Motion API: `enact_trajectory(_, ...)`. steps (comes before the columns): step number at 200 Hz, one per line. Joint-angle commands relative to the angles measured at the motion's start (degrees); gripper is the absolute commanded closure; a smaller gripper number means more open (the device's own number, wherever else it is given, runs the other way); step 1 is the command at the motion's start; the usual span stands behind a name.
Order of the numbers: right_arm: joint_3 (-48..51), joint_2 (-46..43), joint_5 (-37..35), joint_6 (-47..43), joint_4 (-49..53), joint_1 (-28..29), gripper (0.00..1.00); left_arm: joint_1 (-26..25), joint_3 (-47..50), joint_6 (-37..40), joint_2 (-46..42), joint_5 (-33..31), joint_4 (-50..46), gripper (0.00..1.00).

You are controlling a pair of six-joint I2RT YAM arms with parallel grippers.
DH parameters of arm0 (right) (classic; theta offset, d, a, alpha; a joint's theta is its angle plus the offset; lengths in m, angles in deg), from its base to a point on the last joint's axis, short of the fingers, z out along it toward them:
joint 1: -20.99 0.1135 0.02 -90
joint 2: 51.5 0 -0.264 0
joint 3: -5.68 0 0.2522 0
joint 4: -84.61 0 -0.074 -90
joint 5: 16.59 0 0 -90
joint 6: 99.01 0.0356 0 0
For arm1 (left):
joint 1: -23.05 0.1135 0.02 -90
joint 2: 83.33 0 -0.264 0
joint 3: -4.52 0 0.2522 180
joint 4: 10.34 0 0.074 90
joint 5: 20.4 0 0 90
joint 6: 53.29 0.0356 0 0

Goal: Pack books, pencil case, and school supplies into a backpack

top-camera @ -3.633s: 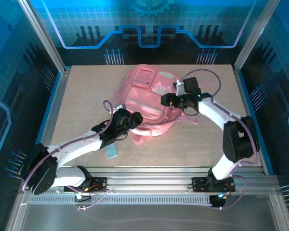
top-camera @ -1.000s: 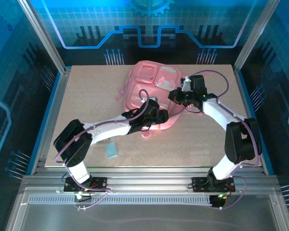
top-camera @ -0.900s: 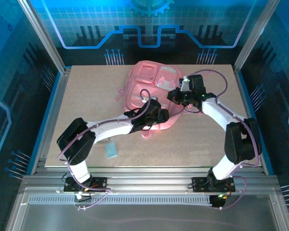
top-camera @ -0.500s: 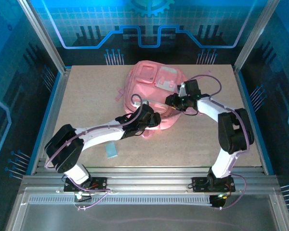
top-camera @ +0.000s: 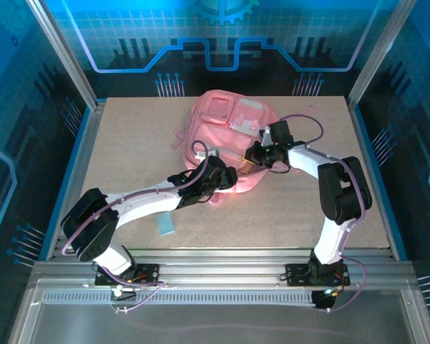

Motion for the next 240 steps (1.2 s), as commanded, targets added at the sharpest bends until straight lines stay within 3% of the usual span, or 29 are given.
enact_trajectory(1, 0.3, -3.5, 4.3, 5.4, -6.9, 0.9, 1.00, -0.4, -2.4, 0.8, 2.8, 1.4, 2.3, 0.32)
enact_trajectory(58, -1.4, -12.5, 0.9, 7.3, -5.7, 3.0, 1.00, -0.5, -8.3, 0.7, 8.1, -2.5, 1.7, 0.29)
enact_trajectory(118, 2.7, -11.0, 0.5, 11.7, -10.7, 5.1, 1.00, -0.4, -12.7, 0.5, 9.4, -2.6, -1.1, 0.29)
enact_trajectory(157, 4.3, -10.7, 2.3, 13.7, -14.3, 6.1, 1.00, 0.0, -16.7, 3.2, 12.4, -6.8, -8.8, 0.31)
enact_trajectory(191, 5.0, -11.5, 2.4, 12.4, -13.1, 7.2, 1.00, 2.3, -16.8, 0.4, 15.1, -2.8, -7.6, 0.36)
enact_trajectory(205, 5.6, -11.6, 2.1, 11.4, -12.4, 7.2, 1.00, 3.1, -16.7, 0.0, 15.2, -1.2, -6.8, 0.43)
enact_trajectory(240, 6.9, -11.8, -1.1, 6.7, -8.5, 6.6, 1.00, 3.8, -15.7, 1.9, 12.0, 0.8, -7.4, 0.85)
